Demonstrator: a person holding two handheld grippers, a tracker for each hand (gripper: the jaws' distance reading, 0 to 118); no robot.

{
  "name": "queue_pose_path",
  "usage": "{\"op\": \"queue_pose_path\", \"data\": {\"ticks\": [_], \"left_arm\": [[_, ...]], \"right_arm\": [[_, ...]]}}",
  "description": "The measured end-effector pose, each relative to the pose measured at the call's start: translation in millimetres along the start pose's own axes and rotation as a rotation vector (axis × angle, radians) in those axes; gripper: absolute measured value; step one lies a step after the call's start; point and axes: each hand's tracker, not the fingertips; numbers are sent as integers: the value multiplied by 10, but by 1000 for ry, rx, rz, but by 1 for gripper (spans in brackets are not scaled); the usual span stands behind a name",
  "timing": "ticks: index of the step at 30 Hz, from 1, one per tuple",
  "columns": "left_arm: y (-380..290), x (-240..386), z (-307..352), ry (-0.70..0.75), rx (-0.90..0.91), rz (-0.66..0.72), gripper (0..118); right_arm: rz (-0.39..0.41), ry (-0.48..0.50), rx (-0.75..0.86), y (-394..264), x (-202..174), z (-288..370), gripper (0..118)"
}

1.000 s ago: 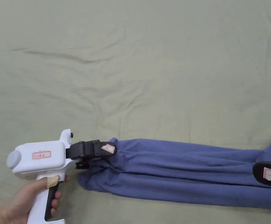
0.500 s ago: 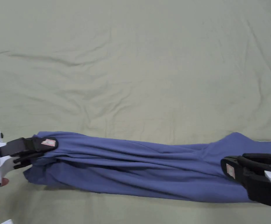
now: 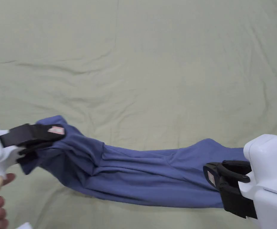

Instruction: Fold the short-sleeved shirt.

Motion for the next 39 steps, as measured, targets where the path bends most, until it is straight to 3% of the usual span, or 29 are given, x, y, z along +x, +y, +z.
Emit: {"op": "queue_pose_path", "data": {"ticks": [6,9,10,12,14,16,18,19,20,21,22,23,24,27,30,39], "left_arm": [[-844,488,-1314,117,-222,-180,9],[-1146,416,-1831,178,-254,-129,13],[-1226,374,-1993,206,-257,-120,27],[-1299,249,-2204,214,-256,-127,97],[-1309,338,-2109,78,-214,-91,114],[-1219,513,-1831,6,-168,-79,114],[-1036,549,-1504,-55,-162,-90,110],[-985,628,-1288,-55,-130,-128,96],[-921,631,-1135,-11,-86,-177,96],[-857,627,-994,122,-44,-255,86],[-855,649,-958,283,-57,-364,35],[-878,630,-953,401,-59,-445,0],[-921,520,-981,457,-46,-490,0],[-1116,263,-1260,372,-195,-416,0],[-1492,228,-1653,378,-293,-444,0],[-2271,746,-2283,184,-470,-483,0]], "right_arm": [[59,-26,12,-136,-129,194,4],[58,-19,7,-239,-85,305,4],[45,-21,8,-278,-57,347,4],[20,-17,6,-345,15,403,4],[1,-22,0,-397,86,447,4],[-15,-32,4,-450,165,496,4],[-48,-24,15,-474,267,545,4],[-71,-18,24,-482,321,562,4],[-87,-10,27,-482,366,568,4],[-97,-6,29,-482,408,572,4],[-100,-9,29,-469,434,578,4],[-101,-14,32,-467,444,583,4],[-99,-20,37,-468,453,590,4],[-99,-27,45,-464,455,600,4],[-113,-23,46,-479,453,616,4],[-120,-34,37,-469,445,700,4]]}}
